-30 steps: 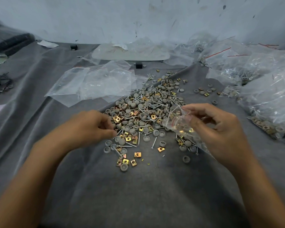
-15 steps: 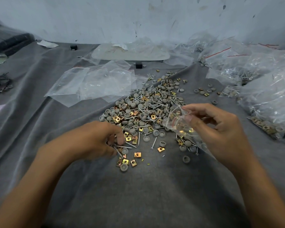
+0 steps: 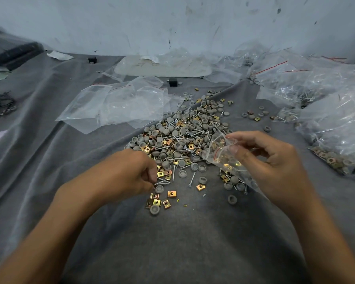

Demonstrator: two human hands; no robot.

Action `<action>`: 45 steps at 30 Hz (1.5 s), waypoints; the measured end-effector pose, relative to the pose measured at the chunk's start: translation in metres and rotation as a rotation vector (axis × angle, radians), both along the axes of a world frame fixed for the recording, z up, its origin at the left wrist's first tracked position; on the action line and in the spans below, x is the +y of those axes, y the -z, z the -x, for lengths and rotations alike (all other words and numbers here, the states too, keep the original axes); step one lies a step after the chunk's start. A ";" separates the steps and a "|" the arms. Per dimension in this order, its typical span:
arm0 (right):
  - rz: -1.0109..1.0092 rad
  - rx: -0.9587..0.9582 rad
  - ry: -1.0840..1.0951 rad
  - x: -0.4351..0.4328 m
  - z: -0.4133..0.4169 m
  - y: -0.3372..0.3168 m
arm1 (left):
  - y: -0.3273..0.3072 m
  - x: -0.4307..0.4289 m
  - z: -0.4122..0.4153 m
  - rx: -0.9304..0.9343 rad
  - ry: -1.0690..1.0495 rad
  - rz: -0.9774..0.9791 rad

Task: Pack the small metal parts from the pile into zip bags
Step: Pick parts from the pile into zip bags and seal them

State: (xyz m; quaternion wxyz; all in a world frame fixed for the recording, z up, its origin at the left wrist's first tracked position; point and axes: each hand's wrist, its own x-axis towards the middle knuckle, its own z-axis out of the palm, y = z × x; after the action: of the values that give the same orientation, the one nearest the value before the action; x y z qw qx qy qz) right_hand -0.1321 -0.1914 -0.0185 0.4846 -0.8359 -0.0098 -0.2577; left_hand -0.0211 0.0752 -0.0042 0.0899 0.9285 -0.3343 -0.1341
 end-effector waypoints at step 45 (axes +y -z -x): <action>0.020 0.077 -0.049 0.006 0.002 -0.002 | 0.004 -0.010 0.005 -0.019 0.034 0.021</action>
State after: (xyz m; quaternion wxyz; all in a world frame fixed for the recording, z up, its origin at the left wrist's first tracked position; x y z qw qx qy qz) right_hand -0.1342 -0.1852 -0.0165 0.4826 -0.8494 -0.0141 -0.2130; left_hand -0.0262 0.0649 -0.0078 0.0943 0.9229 -0.3523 -0.1231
